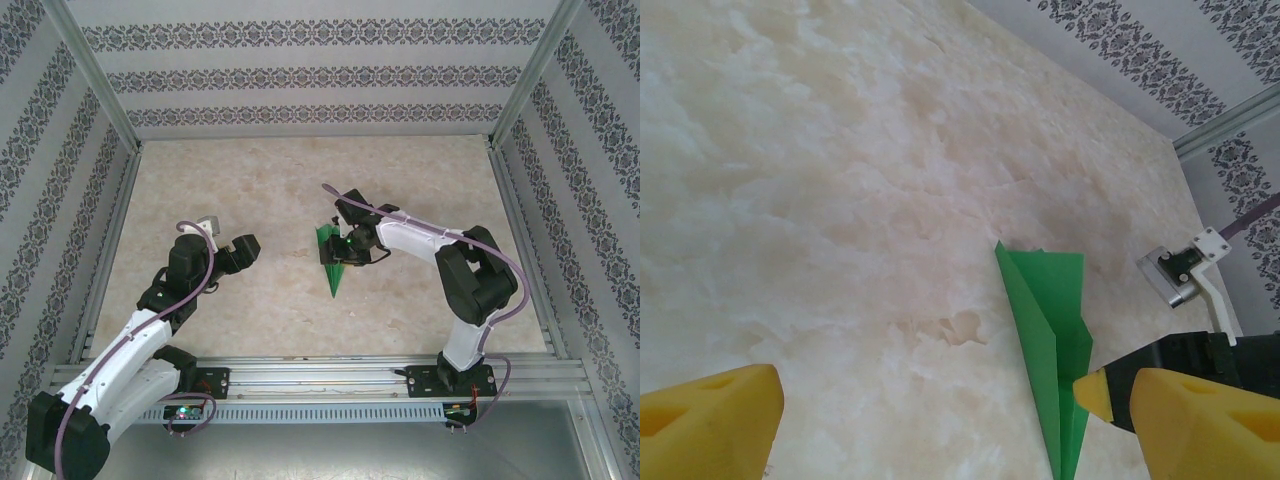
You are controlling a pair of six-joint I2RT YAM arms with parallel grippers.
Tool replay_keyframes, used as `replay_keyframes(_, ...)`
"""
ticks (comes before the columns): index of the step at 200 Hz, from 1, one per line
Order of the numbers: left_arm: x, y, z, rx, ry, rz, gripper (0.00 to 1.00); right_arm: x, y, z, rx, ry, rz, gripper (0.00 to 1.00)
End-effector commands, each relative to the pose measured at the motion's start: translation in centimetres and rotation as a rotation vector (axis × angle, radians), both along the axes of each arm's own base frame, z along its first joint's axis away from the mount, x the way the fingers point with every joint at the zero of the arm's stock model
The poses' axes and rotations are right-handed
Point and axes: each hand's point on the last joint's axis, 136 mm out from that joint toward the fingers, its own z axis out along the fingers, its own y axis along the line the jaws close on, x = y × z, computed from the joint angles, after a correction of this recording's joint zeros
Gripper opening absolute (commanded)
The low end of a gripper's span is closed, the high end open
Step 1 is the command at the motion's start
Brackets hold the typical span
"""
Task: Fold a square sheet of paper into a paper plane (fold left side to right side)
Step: Pick up the paper plane at the center of the table.
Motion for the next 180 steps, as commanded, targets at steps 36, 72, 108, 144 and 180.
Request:
replay_keyframes(36, -0.2, 0.6, -0.5, 0.026, 0.002, 0.002, 0.90, 0.1, 0.0, -0.6, -0.041, 0.018, -0.008, 0.44)
replay_keyframes(72, -0.3, 0.6, -0.5, 0.026, 0.003, 0.002, 0.90, 0.2, 0.1, -1.2, -0.064, 0.022, -0.006, 0.41)
replay_keyframes(108, -0.3, 0.7, -0.6, 0.026, 0.006, 0.005, 0.90, 0.1, 0.1, -1.5, -0.088, 0.022, 0.000, 0.37)
replay_keyframes(144, -0.3, 0.7, -0.6, 0.026, 0.006, 0.004, 0.90, -0.1, 0.0, -1.9, -0.109, 0.030, 0.004, 0.29)
replay_keyframes(180, -0.3, 0.7, -0.7, 0.022, 0.008, 0.007, 0.90, -0.2, 0.3, -2.3, -0.122, 0.033, 0.012, 0.25)
